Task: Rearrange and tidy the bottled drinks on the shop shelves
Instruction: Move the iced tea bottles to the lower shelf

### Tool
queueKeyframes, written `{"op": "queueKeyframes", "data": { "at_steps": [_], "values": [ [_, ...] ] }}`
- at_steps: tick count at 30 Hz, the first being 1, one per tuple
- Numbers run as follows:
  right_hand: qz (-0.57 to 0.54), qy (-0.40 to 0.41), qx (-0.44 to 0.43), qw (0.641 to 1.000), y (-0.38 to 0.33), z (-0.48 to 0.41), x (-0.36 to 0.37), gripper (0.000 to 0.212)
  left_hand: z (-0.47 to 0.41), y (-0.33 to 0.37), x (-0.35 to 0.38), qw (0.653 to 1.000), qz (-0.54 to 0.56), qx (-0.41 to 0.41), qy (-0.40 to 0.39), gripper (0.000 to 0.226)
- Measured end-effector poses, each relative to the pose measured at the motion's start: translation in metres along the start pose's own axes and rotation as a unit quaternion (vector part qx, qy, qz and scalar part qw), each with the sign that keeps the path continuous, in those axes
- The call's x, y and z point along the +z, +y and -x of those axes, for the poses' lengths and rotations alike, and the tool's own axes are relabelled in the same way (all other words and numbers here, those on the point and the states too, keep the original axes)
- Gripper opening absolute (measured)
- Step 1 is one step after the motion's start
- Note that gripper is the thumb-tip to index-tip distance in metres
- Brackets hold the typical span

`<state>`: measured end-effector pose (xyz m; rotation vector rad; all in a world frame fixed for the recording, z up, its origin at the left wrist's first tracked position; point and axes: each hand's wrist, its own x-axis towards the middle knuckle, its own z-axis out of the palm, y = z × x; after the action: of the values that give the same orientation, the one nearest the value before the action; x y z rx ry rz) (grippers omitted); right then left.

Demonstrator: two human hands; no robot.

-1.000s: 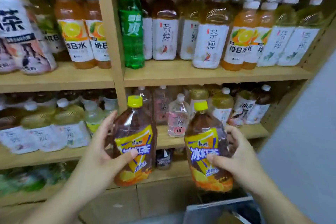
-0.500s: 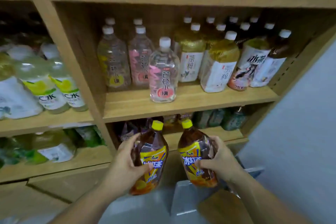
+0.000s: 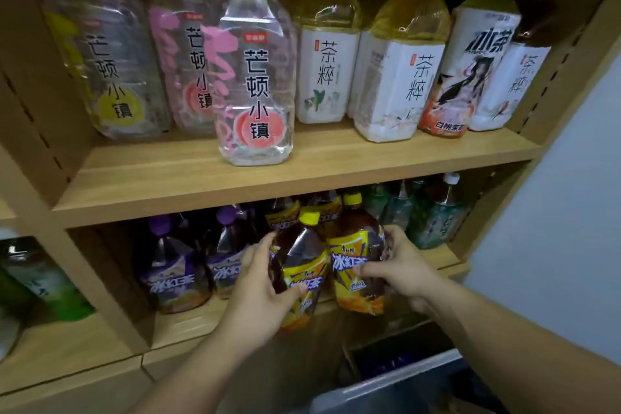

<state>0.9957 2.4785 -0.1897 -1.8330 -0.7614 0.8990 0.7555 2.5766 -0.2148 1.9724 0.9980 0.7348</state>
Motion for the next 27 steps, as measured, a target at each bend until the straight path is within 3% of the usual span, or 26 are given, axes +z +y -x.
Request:
{"op": "queueKeyframes", "data": {
  "at_steps": [8, 11, 15, 21, 27],
  "values": [
    [0.071, -0.010, -0.048, 0.996, 0.036, -0.046, 0.005, 0.078, -0.021, -0.041, 0.050, 0.995, -0.048, 0.047, 0.073, 0.095],
    [0.144, -0.007, -0.062, 0.988, 0.037, -0.053, 0.008, 0.067, -0.021, -0.047, 0.058, 0.992, -0.066, 0.044, 0.098, 0.100],
    [0.212, 0.014, -0.064, 0.975, 0.037, -0.060, 0.010, 0.070, -0.011, -0.040, 0.060, 0.979, -0.142, 0.040, 0.141, 0.105],
    [0.266, 0.049, -0.078, 0.960, 0.033, -0.059, 0.011, 0.095, -0.008, -0.038, 0.053, 0.912, -0.308, 0.155, 0.222, 0.100],
    [0.296, 0.114, -0.171, 0.933, 0.014, -0.042, 0.006, 0.088, -0.017, -0.039, 0.049, 0.839, -0.444, 0.248, 0.192, 0.083]
  ]
}}
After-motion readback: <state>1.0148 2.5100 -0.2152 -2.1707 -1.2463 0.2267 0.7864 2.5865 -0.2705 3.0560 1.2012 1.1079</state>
